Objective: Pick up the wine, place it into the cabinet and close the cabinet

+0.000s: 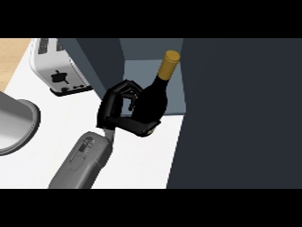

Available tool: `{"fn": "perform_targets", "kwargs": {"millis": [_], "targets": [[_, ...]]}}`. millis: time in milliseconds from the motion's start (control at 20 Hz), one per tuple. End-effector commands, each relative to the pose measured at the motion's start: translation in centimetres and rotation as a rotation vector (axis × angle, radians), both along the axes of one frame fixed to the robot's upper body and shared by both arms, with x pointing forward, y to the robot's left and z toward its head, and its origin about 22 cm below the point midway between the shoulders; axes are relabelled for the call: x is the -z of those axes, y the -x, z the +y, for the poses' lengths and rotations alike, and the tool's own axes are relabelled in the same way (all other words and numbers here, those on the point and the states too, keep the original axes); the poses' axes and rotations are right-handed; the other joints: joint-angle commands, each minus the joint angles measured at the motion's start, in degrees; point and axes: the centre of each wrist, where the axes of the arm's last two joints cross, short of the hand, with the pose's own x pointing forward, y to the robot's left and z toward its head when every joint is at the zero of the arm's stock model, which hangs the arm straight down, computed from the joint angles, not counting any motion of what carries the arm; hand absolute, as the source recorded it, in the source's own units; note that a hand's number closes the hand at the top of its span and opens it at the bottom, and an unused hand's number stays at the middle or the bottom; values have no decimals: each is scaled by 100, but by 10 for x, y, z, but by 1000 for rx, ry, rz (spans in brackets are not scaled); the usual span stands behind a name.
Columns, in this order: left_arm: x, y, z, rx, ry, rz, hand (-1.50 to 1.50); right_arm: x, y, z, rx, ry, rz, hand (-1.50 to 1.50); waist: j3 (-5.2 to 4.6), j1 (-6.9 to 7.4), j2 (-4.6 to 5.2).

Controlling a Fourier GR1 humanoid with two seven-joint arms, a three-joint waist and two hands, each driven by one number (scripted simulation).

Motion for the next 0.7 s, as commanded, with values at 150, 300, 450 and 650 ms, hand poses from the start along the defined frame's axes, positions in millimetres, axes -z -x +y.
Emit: {"fn": "perform_targets", "kwargs": {"millis": [150,300,450,650], "targets": [[-4,-29,-15,-9,18,8,150,-34,37,-9,-108,-94,-9,-150,-1,-146,19],[-5,-35,-25,-16,16,11,150,-30,32,-8,-91,-102,-13,-150,-2,-126,28],[-17,-47,-31,-31,22,32,150,-34,40,-9,-120,-114,-20,-150,0,-224,18],[-14,-52,-37,-47,3,48,150,-30,31,-8,-107,-132,-24,-150,0,-196,40]]}}
